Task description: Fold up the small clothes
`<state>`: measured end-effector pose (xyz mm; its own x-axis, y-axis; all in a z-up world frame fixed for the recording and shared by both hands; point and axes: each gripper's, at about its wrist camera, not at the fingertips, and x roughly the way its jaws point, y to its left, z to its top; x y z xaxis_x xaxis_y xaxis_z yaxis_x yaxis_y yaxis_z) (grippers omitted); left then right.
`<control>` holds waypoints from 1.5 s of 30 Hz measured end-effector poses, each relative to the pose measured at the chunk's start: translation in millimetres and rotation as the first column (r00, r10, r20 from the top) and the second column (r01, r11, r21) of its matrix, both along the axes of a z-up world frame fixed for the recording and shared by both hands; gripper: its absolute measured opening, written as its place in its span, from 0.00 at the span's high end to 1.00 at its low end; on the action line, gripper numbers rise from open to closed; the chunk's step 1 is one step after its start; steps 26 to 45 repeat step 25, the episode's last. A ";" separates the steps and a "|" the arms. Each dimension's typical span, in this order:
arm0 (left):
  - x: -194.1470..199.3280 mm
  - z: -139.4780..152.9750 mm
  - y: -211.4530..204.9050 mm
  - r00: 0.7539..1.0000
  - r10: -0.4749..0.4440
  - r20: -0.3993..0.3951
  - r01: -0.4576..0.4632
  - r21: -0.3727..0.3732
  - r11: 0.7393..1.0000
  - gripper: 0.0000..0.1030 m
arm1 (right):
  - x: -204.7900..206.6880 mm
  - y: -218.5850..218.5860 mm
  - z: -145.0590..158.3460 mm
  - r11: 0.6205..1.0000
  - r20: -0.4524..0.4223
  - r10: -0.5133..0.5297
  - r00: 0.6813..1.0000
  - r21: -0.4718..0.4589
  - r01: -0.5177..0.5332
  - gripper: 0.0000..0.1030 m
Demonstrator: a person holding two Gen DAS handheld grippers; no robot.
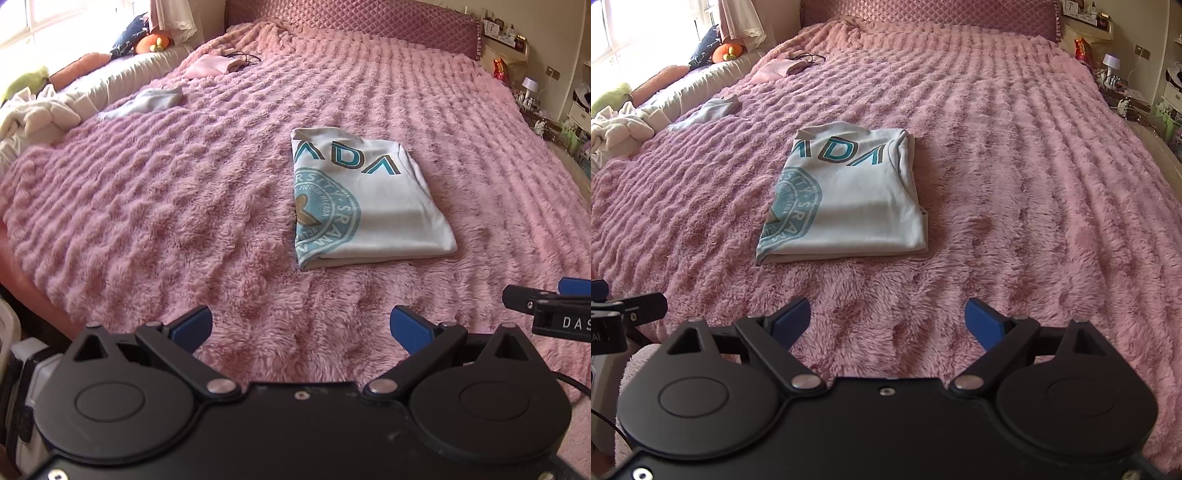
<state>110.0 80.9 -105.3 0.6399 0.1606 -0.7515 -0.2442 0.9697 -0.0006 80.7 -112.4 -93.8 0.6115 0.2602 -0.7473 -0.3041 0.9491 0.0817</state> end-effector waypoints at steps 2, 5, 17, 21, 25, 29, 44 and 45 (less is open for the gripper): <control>0.6 -0.7 -0.8 1.000 -0.006 -0.007 0.006 0.002 1.000 0.00 | -0.1 -0.1 -0.2 1.000 0.000 0.000 1.000 -0.001 0.000 0.12; 0.6 -1.4 0.4 1.000 -0.003 -0.008 0.003 -0.009 1.000 0.00 | -0.3 0.1 -0.1 1.000 0.000 -0.001 1.000 0.000 0.001 0.12; 1.4 -1.7 -0.4 1.000 -0.002 -0.005 0.001 -0.041 0.999 0.00 | -0.4 -0.3 -1.0 1.000 -0.003 -0.005 1.000 -0.003 0.005 0.12; 1.4 -1.5 -3.1 1.000 -0.014 -0.006 0.014 -0.040 0.999 0.00 | -0.1 -1.4 -2.1 1.000 -0.003 -0.008 1.000 -0.002 0.008 0.11; 2.3 -1.7 -3.9 1.000 -0.014 -0.010 0.014 -0.043 0.999 0.00 | 0.7 -3.1 -3.1 1.000 -0.003 -0.007 1.000 -0.002 0.007 0.12; 2.3 -1.7 -3.9 1.000 -0.014 -0.010 0.014 -0.043 0.999 0.00 | 0.7 -3.1 -3.1 1.000 -0.003 -0.007 1.000 -0.002 0.007 0.12; 2.3 -1.7 -3.9 1.000 -0.014 -0.010 0.014 -0.043 0.999 0.00 | 0.7 -3.1 -3.1 1.000 -0.003 -0.007 1.000 -0.002 0.007 0.12; 2.3 -1.7 -3.9 1.000 -0.014 -0.010 0.014 -0.043 0.999 0.00 | 0.7 -3.1 -3.1 1.000 -0.003 -0.007 1.000 -0.002 0.007 0.12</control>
